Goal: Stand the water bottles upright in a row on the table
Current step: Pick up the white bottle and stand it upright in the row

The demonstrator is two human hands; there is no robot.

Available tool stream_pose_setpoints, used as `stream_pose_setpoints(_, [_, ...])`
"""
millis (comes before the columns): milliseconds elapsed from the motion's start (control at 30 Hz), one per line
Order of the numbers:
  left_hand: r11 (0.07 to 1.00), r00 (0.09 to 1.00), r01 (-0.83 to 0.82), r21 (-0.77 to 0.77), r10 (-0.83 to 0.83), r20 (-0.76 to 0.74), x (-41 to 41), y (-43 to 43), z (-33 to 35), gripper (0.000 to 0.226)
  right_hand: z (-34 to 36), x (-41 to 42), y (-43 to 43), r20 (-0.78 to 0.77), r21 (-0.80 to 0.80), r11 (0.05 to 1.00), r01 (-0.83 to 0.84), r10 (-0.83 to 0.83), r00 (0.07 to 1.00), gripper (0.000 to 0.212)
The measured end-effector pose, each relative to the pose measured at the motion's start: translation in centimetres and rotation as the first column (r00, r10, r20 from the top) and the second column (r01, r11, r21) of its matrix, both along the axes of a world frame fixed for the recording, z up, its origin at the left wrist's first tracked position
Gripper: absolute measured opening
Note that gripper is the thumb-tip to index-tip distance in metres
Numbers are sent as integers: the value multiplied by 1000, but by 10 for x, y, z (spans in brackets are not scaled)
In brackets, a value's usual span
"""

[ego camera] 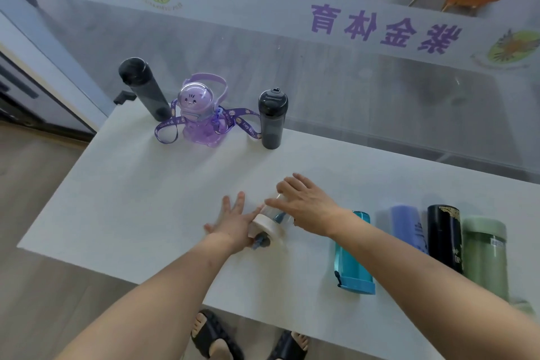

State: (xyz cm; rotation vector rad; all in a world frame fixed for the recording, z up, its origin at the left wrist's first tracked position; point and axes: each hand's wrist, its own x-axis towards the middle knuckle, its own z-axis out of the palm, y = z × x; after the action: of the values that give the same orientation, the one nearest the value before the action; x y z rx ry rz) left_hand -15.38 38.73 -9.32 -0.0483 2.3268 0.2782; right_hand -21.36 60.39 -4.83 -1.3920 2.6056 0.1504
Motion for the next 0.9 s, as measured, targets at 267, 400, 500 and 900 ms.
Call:
stream_pose_setpoints(267, [1000, 1000, -12, 2, 12, -14, 1, -1, 0, 95, -6, -2, 32, 343, -164, 748, 644, -568, 748, 92])
stream_pose_setpoints(400, [999, 999, -4, -52, 2, -38, 0, 4, 6, 88, -12, -12, 36, 587, -238, 426, 873, -653, 479, 110])
stream_pose_setpoints(500, [993, 991, 27, -112, -41, -128, -6, 18, 6, 82, -14, -17, 34, 711, -310, 151, 939, -619, 334, 97])
stream_pose_setpoints(900, [996, 998, -18, -82, 12, -69, -36, 52, -2, 106, -24, -9, 46, 741, -384, 65, 921, -574, 349, 101])
